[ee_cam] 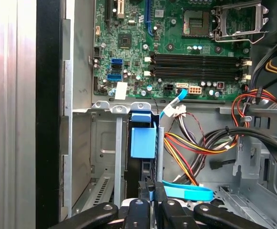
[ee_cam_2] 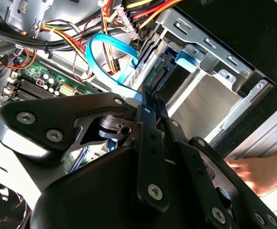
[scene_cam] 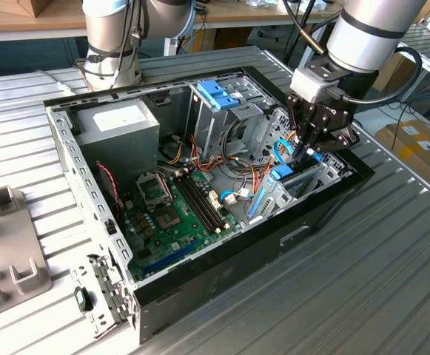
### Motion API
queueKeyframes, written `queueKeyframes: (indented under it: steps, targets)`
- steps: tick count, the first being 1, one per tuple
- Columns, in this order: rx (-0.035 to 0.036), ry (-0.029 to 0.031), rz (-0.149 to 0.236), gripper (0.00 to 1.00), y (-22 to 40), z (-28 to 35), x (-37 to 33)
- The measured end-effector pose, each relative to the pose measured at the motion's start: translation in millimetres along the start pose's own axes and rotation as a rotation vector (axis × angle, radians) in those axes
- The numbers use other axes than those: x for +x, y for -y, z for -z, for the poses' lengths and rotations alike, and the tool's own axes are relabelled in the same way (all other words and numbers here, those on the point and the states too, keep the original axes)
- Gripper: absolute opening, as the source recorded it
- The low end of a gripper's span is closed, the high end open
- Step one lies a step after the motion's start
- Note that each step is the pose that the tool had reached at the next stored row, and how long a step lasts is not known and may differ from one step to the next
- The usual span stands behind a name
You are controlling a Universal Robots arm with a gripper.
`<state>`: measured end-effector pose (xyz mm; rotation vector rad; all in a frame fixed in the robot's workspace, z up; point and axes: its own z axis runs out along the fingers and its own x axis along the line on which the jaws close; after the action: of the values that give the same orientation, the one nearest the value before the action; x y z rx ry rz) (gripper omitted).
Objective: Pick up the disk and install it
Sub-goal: 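Insert the first disk wire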
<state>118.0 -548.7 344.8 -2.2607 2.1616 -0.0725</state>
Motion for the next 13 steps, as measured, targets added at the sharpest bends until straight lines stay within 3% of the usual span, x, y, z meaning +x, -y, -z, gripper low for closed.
queueKeyframes:
  steps: [13]
  targets:
    - [0.0000,0.0001,0.000,0.16,-0.2,-3.8,-0.1]
